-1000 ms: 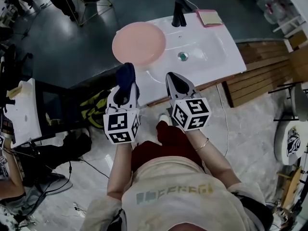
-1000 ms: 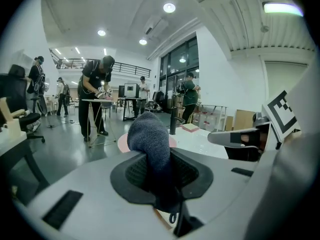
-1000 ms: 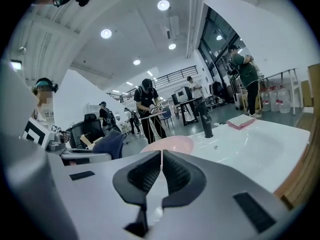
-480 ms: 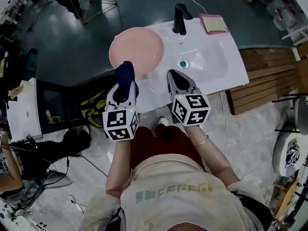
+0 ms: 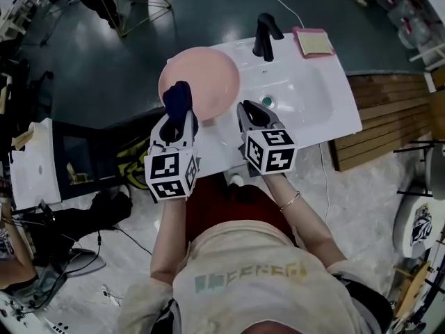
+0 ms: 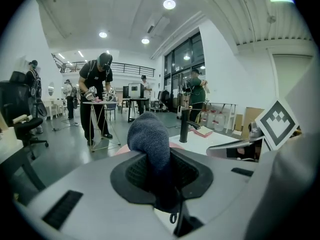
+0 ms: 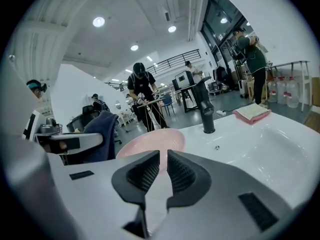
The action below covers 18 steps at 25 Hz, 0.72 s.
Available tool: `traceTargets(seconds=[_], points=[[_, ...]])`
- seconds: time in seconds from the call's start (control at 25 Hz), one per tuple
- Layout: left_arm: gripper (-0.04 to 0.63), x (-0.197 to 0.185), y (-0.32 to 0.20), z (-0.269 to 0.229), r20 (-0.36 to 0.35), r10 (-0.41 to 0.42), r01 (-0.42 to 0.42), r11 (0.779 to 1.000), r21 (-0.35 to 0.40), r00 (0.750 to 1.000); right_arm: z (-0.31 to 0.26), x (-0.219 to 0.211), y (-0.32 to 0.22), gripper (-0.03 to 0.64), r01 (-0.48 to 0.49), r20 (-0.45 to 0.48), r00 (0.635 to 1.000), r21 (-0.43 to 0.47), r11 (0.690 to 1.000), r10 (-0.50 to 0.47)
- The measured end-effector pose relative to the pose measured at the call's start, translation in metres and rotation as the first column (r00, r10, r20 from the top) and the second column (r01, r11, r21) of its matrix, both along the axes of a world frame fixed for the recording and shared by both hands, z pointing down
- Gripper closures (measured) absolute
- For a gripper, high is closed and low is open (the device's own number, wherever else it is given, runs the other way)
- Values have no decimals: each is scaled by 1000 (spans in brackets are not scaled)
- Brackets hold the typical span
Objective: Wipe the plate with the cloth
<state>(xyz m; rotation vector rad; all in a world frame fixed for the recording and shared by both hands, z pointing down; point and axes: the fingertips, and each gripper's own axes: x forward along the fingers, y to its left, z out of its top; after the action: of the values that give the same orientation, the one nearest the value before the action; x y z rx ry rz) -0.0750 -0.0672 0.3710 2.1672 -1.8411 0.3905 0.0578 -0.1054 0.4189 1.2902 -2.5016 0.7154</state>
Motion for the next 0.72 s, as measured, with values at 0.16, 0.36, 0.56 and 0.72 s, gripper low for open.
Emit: traceTargets(seconds=[0.16, 0.36, 0.56, 0.72], points=[[515, 2, -30, -3, -7, 24, -24, 1000, 2, 1000, 9, 8, -18, 575, -27, 9, 1000, -65, 997, 28], [515, -1, -68, 2, -24, 68, -69, 998, -12, 997, 19, 10, -46, 571, -72, 15, 997, -118, 990, 74], [515, -1, -103, 7, -46, 118, -120, 992, -36, 992, 37, -1, -67, 498, -66, 8, 998, -198, 978, 69], [515, -4, -122, 9, -59, 143, -146, 988, -55, 988, 47, -12, -73, 492, -57, 5, 998, -245, 968, 61]])
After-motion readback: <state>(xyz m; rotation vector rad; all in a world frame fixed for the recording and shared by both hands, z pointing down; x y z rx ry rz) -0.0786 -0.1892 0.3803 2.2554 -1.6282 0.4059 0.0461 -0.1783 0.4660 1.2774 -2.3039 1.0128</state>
